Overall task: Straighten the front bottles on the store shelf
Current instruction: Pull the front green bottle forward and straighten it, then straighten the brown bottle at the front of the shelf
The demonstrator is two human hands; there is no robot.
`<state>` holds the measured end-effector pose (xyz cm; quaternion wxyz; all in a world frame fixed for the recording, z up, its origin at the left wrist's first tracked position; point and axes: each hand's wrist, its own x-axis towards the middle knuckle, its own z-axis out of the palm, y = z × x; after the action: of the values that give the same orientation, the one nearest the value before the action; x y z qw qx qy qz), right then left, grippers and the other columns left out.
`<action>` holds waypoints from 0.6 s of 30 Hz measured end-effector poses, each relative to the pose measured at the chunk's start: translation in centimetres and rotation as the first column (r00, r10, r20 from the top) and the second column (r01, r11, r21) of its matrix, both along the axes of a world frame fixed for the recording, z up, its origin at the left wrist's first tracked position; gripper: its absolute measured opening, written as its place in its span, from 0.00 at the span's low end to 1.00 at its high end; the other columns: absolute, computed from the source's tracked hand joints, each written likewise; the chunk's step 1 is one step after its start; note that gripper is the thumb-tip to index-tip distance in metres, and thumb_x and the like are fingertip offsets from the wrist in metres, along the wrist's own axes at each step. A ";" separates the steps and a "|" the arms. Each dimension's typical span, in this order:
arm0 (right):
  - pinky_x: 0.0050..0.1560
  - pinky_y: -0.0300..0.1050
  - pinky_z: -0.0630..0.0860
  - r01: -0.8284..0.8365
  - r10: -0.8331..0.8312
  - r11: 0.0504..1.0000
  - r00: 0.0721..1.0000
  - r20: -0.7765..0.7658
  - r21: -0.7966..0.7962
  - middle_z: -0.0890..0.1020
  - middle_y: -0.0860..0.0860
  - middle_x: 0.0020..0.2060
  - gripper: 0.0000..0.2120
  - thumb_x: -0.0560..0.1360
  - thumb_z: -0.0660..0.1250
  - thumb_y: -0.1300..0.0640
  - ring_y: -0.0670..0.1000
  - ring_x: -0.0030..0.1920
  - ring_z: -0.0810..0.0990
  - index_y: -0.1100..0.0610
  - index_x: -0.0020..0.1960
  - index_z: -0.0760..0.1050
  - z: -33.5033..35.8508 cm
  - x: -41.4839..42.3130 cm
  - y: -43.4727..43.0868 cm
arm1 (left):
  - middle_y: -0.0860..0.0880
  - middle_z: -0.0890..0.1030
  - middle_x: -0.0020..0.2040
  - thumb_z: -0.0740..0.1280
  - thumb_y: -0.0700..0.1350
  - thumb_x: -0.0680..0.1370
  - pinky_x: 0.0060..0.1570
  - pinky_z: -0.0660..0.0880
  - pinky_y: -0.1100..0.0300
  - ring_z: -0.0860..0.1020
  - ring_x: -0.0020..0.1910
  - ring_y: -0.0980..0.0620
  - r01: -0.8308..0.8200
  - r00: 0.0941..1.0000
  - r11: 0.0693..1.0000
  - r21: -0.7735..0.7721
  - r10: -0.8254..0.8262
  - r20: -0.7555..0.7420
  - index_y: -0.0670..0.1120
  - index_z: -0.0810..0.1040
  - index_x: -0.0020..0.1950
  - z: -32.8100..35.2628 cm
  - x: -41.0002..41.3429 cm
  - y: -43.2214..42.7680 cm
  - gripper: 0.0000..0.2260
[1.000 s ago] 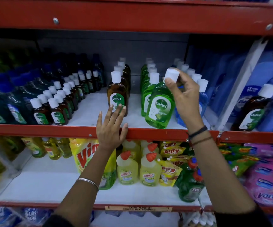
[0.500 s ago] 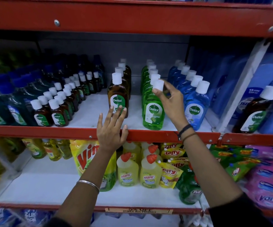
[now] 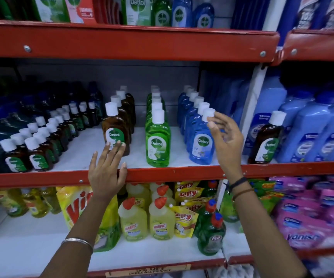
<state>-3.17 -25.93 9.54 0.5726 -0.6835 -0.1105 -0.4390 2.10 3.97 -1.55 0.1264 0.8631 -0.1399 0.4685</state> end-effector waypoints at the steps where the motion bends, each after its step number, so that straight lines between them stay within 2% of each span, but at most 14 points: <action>1: 0.52 0.39 0.77 0.059 -0.060 0.998 0.998 0.037 0.028 0.83 0.52 0.49 0.11 0.77 0.66 0.60 0.47 0.52 0.81 0.58 0.59 0.75 0.2 -0.2 -0.9 | 0.45 0.75 0.70 0.54 0.50 0.80 0.69 0.64 0.40 0.70 0.72 0.44 0.002 1.000 1.000 -0.004 -0.002 0.000 0.45 0.72 0.73 0.0 0.0 0.0 0.23; 4: 0.54 0.45 0.77 0.307 -0.322 0.945 0.933 0.161 0.111 0.81 0.46 0.49 0.10 0.77 0.65 0.58 0.46 0.51 0.80 0.59 0.57 0.76 0.6 -0.4 -4.1 | 0.45 0.75 0.70 0.54 0.50 0.80 0.68 0.65 0.40 0.70 0.72 0.44 0.005 1.000 1.000 -0.010 -0.005 -0.003 0.45 0.72 0.72 0.0 0.0 0.0 0.23; 6: 0.58 0.54 0.75 0.477 -0.492 0.871 0.848 0.195 0.122 0.79 0.49 0.51 0.11 0.77 0.64 0.58 0.53 0.54 0.78 0.61 0.57 0.75 0.6 -0.1 -6.6 | 0.45 0.75 0.70 0.54 0.50 0.80 0.68 0.65 0.40 0.70 0.72 0.44 0.005 1.000 1.000 -0.010 -0.005 -0.009 0.44 0.72 0.72 0.0 0.0 0.0 0.23; 8: 0.63 0.57 0.69 0.574 -0.578 0.816 0.808 0.113 0.068 0.77 0.56 0.57 0.15 0.76 0.64 0.57 0.56 0.59 0.73 0.61 0.61 0.73 0.2 0.6 -9.2 | 0.45 0.75 0.70 0.54 0.50 0.80 0.68 0.65 0.40 0.70 0.72 0.44 0.001 1.000 1.000 -0.012 -0.002 -0.014 0.44 0.72 0.72 0.0 -0.1 0.0 0.23; 11: 0.66 0.56 0.67 0.520 -0.519 0.854 0.850 -0.087 -0.011 0.73 0.61 0.63 0.24 0.75 0.63 0.50 0.59 0.64 0.70 0.62 0.66 0.67 0.3 1.0 -11.6 | 0.44 0.76 0.70 0.54 0.50 0.80 0.68 0.65 0.41 0.70 0.71 0.44 -0.004 1.000 1.000 -0.021 0.004 -0.022 0.44 0.73 0.72 0.0 -0.3 0.0 0.23; 13: 0.63 0.58 0.70 0.472 -0.474 0.880 0.864 -0.168 -0.056 0.75 0.62 0.61 0.22 0.76 0.60 0.49 0.62 0.61 0.73 0.61 0.65 0.68 0.2 1.1 -12.6 | 0.44 0.76 0.70 0.54 0.50 0.80 0.68 0.65 0.41 0.70 0.71 0.43 -0.002 1.000 1.000 -0.024 0.002 -0.026 0.43 0.73 0.72 0.0 -0.3 0.0 0.23; 16: 0.58 0.62 0.73 0.450 -0.469 0.883 0.859 -0.206 -0.135 0.77 0.63 0.57 0.22 0.77 0.57 0.47 0.64 0.56 0.75 0.59 0.66 0.68 0.4 0.9 -13.3 | 0.44 0.75 0.70 0.54 0.50 0.80 0.68 0.65 0.41 0.70 0.71 0.43 0.000 0.999 1.000 -0.027 -0.001 -0.035 0.43 0.73 0.72 -0.1 -0.3 0.0 0.23; 18: 0.62 0.57 0.69 0.454 -0.494 0.868 0.836 -0.239 -0.203 0.75 0.64 0.60 0.22 0.78 0.59 0.51 0.64 0.60 0.72 0.60 0.68 0.67 0.8 0.8 -13.8 | 0.44 0.76 0.70 0.54 0.50 0.80 0.68 0.65 0.41 0.70 0.71 0.43 0.002 0.999 1.000 -0.027 -0.004 -0.041 0.43 0.73 0.72 -0.1 -0.3 0.0 0.23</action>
<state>-2.36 -39.68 10.30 0.4072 -0.7829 0.1155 -0.4561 1.81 3.96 -1.60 0.1414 0.8707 -0.1323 0.4521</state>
